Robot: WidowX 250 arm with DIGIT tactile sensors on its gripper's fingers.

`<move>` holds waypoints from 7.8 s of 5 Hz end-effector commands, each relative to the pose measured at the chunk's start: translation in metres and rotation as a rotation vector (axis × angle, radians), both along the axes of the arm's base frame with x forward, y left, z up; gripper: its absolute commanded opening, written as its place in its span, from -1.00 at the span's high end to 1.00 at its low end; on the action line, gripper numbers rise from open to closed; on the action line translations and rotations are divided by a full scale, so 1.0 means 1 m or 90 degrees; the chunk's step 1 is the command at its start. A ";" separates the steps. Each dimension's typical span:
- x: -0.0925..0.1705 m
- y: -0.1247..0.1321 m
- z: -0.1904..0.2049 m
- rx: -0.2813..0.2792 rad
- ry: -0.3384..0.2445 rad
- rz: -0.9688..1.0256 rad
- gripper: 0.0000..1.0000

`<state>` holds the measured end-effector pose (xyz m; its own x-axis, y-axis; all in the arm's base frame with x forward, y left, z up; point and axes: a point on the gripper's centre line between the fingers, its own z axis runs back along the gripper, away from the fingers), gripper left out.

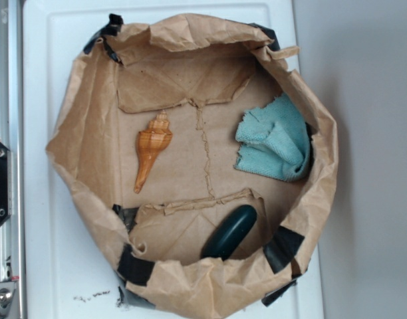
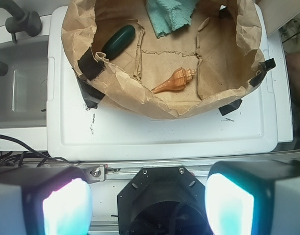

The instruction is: Grab the shell.

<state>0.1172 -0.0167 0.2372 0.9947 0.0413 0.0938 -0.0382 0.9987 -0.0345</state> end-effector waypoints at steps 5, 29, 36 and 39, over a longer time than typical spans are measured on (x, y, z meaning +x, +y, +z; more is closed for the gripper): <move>0.104 -0.021 -0.019 -0.034 -0.043 0.231 -1.00; 0.118 0.088 -0.163 -0.055 -0.032 0.474 -1.00; 0.128 0.093 -0.196 -0.105 -0.094 0.418 1.00; 0.145 0.100 -0.118 -0.202 -0.036 0.491 1.00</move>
<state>0.2576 0.0649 0.0974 0.6881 0.7232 -0.0595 -0.7029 0.6440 -0.3020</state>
